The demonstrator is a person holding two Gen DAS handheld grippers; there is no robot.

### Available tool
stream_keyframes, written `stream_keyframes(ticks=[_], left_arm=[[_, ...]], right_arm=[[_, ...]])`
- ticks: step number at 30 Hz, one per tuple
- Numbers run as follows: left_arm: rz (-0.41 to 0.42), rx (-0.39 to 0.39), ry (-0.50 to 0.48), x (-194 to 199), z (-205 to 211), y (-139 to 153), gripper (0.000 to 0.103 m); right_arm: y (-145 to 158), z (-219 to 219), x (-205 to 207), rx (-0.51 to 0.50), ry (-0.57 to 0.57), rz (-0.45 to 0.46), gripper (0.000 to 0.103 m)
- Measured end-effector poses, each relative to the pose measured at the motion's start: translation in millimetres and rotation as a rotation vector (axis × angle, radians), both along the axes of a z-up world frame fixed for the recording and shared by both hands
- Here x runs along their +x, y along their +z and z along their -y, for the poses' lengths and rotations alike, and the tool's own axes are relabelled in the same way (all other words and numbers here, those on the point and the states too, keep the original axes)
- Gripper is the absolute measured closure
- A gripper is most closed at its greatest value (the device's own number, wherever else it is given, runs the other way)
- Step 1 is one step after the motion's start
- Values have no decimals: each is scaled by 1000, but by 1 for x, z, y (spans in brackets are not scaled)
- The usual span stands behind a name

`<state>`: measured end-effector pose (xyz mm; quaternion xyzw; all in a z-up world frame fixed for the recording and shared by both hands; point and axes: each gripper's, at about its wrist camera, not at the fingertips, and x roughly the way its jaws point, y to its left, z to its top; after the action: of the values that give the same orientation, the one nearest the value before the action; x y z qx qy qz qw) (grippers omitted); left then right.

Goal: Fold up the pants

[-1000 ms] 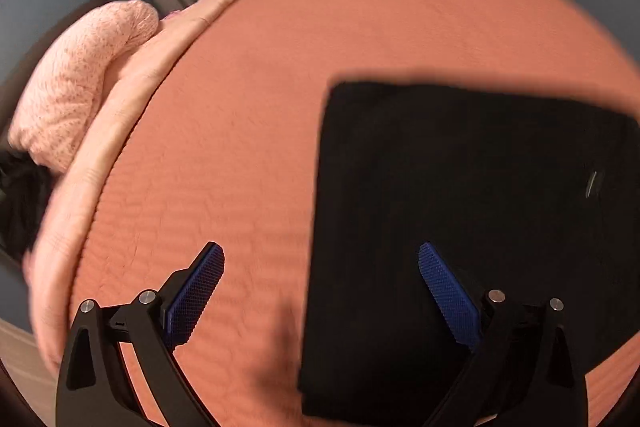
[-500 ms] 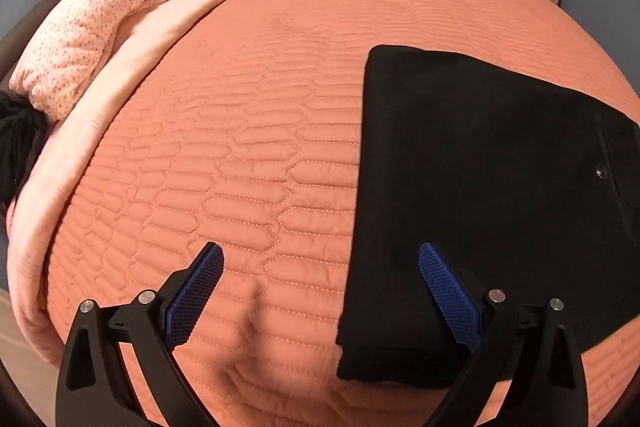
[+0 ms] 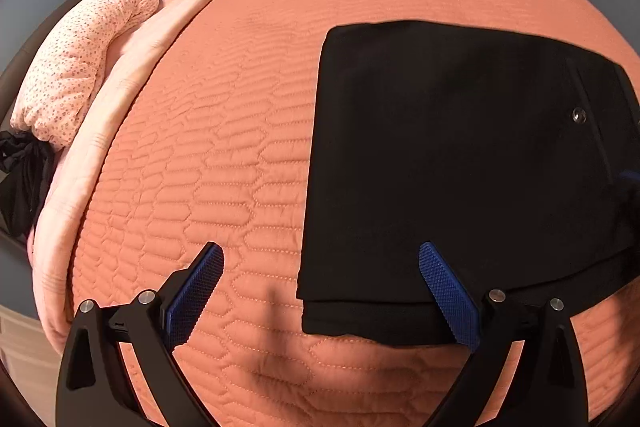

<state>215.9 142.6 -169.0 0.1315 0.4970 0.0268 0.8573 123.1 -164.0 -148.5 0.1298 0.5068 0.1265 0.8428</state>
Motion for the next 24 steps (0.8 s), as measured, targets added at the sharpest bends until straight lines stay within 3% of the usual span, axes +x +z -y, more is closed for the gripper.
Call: stream_keyframes(ticks=[2,4,7,9,11,13,15,18,22,24], left_arm=[[-2,-18,5,0,-5,-4,5],[-9,-32,16,1,-6,-7,5],[-19,-57,10,1,-10,-6,5],[-23,-110,6,-1,-23,1,5],[-12,-196,43,-1,-52,8,5],[-31,-312,82,5,-77,5,5],[-68,-429,96,16,-91,-4,5],[-166,-594,67,30,-94,-26,6],[-163,-595,-15,32,-71,-28,6],[-196,-654,-71,35,-55,-34,9]], right_arm=[[19,15,-8,-6,-64,31,91],[27,7,-8,39,-23,36,91],[4,-16,-5,-144,97,-18,94],[5,14,-13,-5,15,-36,92],[19,39,-22,19,-64,-18,89],[31,66,-30,5,-103,4,77],[28,89,-34,23,-132,-5,44],[5,119,-35,206,-163,-64,43],[-25,118,-27,358,-154,-99,43],[-32,110,-20,420,-136,-92,43]])
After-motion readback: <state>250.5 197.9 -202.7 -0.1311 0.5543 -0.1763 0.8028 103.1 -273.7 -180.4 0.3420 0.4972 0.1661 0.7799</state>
